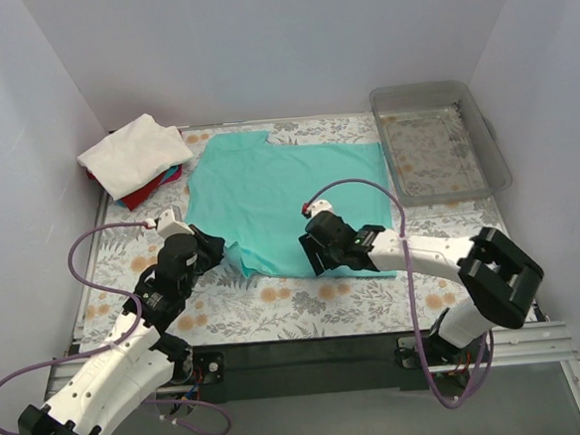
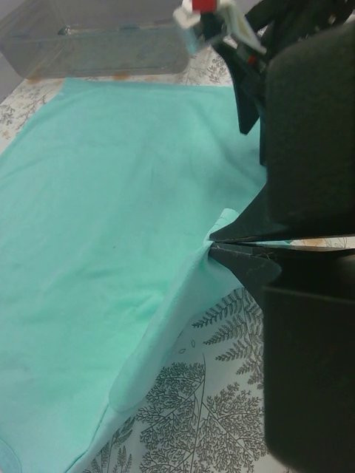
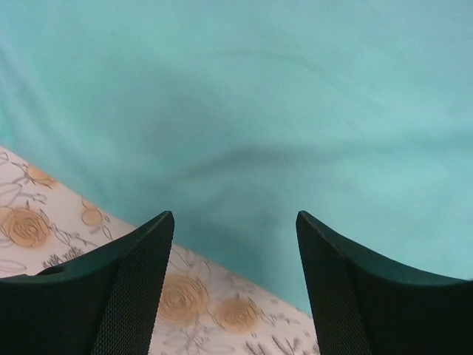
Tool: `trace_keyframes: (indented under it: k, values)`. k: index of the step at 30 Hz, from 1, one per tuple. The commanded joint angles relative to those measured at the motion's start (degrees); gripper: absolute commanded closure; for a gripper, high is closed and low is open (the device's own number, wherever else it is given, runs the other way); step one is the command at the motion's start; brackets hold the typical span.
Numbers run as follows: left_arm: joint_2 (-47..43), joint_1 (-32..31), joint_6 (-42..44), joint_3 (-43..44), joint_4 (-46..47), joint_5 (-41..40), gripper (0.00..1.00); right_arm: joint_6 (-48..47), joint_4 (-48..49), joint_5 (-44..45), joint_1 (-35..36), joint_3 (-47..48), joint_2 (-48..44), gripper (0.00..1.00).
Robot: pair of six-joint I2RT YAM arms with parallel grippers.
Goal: Fold and stack the t-shirts
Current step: Flatten the tshirt out
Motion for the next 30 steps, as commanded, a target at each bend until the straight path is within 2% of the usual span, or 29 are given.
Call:
trace_keyframes:
  k: [1,4,8,15,19,24,30]
  values:
    - [0.0,0.2,0.8,-0.5,1.4,-0.3,1.00,5.6,-7.3,8.1,-0.3,-2.8,-7.6,0.38]
    - [0.0,0.2,1.3,-0.9,2.3,0.6,1.00,10.2,-11.0,10.7,-2.0,-7.3,-11.6,0.36]
    - [1.0,0.2,1.9,-1.1,3.8,2.2,1.00,14.4,-11.3,9.8,-6.9,-13.6,-17.0,0.36]
    - [1.3,0.2,2.4,-1.8,5.5,5.4,1.00,15.8,-12.3,7.6,-17.1,-19.8,-26.1,0.35]
    - [1.5,0.2,2.6,-2.2,6.3,6.3,1.00,16.3,-12.7,5.8,-19.1,-21.7,-29.5,0.34]
    - [2.3,0.2,2.8,-2.3,6.9,7.4,1.00,17.5,-12.7,4.0,-19.2,-22.8,-28.3,0.35]
    - [1.7,0.2,2.6,-2.7,6.9,7.8,1.00,18.8,-12.6,2.4,-19.2,-24.1,-28.1,0.40]
